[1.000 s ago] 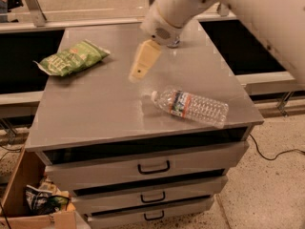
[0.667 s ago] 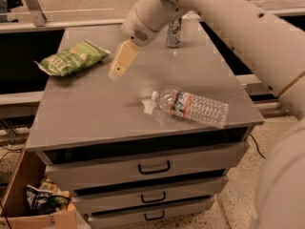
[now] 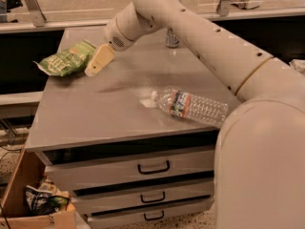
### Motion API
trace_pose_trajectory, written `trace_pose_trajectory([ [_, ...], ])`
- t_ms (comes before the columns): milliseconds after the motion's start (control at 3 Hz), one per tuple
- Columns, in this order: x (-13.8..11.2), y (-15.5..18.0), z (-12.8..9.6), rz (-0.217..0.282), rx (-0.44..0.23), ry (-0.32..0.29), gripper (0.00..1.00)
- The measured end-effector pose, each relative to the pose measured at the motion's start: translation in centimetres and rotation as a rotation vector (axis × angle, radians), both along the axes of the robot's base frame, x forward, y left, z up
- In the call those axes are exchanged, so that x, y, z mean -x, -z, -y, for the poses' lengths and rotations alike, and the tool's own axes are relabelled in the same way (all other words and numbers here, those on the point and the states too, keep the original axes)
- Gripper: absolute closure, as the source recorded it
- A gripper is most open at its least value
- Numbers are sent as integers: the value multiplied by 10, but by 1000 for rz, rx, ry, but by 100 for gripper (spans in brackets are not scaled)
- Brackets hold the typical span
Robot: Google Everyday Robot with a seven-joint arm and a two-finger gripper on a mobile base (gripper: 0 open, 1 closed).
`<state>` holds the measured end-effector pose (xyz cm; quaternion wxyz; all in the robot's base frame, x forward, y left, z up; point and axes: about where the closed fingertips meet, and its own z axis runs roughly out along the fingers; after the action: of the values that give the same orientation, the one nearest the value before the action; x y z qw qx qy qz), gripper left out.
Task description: Move green jalapeno chip bag near redbull can
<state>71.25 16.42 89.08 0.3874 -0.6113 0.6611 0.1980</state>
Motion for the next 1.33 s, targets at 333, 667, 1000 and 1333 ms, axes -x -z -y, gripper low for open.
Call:
trace_pose_trajectory([
  [333,-22,17,-26,10,-60,33,0],
  [667,-42,29,-43,14,-91,80,16],
  [1000,-52,35,-50,7,-106,112,39],
  [1333,-55,36,-48,4,-111,136,64],
])
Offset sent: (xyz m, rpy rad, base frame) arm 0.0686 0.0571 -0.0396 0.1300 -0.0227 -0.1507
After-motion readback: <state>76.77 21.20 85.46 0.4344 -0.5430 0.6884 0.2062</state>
